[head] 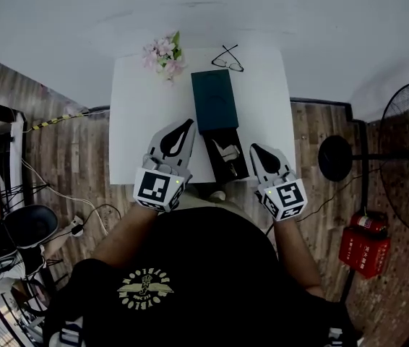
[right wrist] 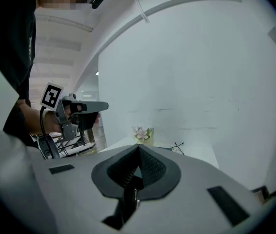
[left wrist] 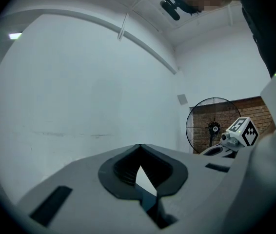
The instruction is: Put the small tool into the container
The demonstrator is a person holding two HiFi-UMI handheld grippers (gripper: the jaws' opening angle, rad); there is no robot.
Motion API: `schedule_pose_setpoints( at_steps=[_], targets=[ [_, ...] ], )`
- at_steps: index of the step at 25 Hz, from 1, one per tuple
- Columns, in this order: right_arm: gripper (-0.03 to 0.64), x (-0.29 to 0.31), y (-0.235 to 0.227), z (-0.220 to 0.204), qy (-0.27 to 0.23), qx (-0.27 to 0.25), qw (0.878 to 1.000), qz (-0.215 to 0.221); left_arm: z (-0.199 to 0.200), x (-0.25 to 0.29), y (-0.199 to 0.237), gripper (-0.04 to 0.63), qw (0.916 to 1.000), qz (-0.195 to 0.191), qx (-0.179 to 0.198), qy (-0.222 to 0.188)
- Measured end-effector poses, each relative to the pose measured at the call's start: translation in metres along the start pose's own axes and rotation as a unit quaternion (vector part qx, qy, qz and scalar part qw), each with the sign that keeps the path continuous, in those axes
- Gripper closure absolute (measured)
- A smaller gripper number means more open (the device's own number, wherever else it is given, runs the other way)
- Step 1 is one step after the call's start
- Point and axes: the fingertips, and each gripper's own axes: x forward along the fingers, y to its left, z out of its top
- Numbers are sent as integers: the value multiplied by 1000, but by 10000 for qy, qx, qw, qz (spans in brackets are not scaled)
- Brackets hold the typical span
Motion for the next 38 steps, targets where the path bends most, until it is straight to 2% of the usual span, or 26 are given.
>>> schedule_pose_setpoints(
  at_steps=[6, 18, 24, 33, 38],
  targets=[
    [615, -17, 11, 42, -303, -119, 9994, 153, 4, -8, -12, 588, 10000, 28, 12, 7],
    [615, -48, 15, 114, -873, -207, 9960, 24, 35, -17, -25, 589, 9995, -53, 287, -88],
    [615, -45, 14, 115, -877, -133, 9959, -164, 44, -12, -22, 589, 9990, -270, 305, -197],
    [615, -31, 18, 109, -783, 77, 9946, -670, 45, -9, 8, 588, 9970, -690, 356, 48],
    [615, -11, 27, 114, -782, 165, 9933, -831, 51, -4, 29, 588, 9945, -906, 485, -217]
  ],
)
